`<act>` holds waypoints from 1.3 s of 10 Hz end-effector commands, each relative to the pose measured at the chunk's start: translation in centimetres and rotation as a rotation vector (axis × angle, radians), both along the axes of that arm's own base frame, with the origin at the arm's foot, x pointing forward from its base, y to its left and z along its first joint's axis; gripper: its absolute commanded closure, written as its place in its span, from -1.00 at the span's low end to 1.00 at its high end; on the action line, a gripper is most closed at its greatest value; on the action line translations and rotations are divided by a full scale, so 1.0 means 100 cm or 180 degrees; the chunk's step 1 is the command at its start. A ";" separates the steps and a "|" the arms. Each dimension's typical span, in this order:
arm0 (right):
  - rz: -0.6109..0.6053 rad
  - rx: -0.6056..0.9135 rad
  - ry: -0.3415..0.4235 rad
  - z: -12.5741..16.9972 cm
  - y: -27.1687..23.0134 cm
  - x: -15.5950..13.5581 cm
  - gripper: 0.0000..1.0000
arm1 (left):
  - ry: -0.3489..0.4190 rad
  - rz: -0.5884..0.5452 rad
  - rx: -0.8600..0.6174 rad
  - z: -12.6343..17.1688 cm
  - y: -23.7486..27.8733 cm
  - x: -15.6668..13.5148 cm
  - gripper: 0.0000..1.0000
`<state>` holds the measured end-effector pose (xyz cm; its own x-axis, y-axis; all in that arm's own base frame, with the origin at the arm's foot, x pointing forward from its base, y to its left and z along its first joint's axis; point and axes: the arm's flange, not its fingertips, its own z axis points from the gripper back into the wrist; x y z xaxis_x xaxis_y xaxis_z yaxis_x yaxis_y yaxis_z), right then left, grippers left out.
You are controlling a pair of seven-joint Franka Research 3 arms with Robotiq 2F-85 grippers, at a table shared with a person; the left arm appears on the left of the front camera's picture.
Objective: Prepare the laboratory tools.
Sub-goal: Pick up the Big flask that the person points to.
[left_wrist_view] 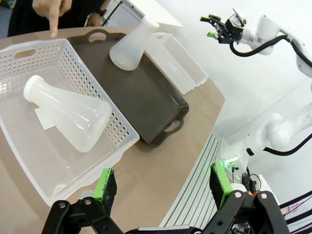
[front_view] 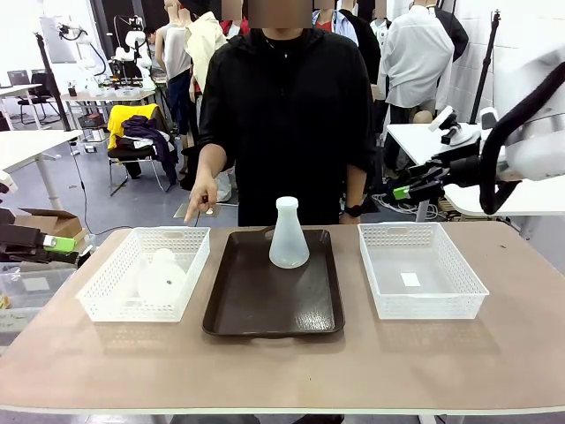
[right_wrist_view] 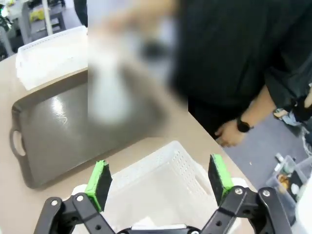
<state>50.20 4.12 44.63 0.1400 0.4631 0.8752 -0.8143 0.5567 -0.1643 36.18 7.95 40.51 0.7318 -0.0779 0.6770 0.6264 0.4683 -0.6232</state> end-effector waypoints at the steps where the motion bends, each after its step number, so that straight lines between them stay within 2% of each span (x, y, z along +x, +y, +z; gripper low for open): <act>1: -0.0071 0.0149 -0.0099 -0.007 0.000 -0.011 -1.00 | -0.0008 -0.0011 -0.0018 0.000 0.001 -0.002 -1.00; 3: 0.0008 0.0163 -0.0095 -0.013 0.005 -0.006 -1.00 | -0.0008 -0.0011 -0.0018 0.000 0.001 -0.002 -1.00; 4: -0.0082 0.0105 -0.0018 0.000 -0.004 -0.011 -1.00 | -0.0008 -0.0011 -0.0018 0.000 0.001 -0.002 -1.00; 5: -0.0082 0.0105 -0.0018 0.000 -0.004 -0.011 -1.00 | 0.0000 0.0000 0.0000 0.000 0.000 0.000 -1.00; 7: -0.0082 0.0105 -0.0018 0.000 -0.004 -0.011 -1.00 | -0.0300 -0.0039 0.0277 0.055 -0.045 0.003 -1.00; 9: -0.0082 0.0105 -0.0018 0.000 -0.004 -0.011 -1.00 | -0.0243 0.0239 0.0497 0.110 -0.092 0.026 -1.00; 10: -0.0082 0.0105 -0.0018 0.000 -0.004 -0.011 -1.00 | -0.0051 0.0500 0.0567 0.127 -0.108 0.041 -1.00; 11: -0.0082 0.0105 -0.0018 0.000 -0.004 -0.011 -1.00 | 0.0255 0.0802 0.0696 0.138 -0.122 0.056 -1.00; 12: -0.0082 0.0105 -0.0018 0.000 -0.004 -0.011 -1.00 | 0.0693 0.1311 0.0951 0.146 -0.132 0.073 -1.00; 13: -0.0082 0.0105 -0.0018 0.000 -0.004 -0.011 -1.00 | 0.1038 0.1627 0.1142 0.151 -0.141 0.095 -1.00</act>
<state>49.15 3.71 44.62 0.1420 0.4277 0.8927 -0.7988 0.5821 -0.1518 43.20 -5.78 55.43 0.8006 0.0478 0.5974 0.3023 0.8285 -0.4714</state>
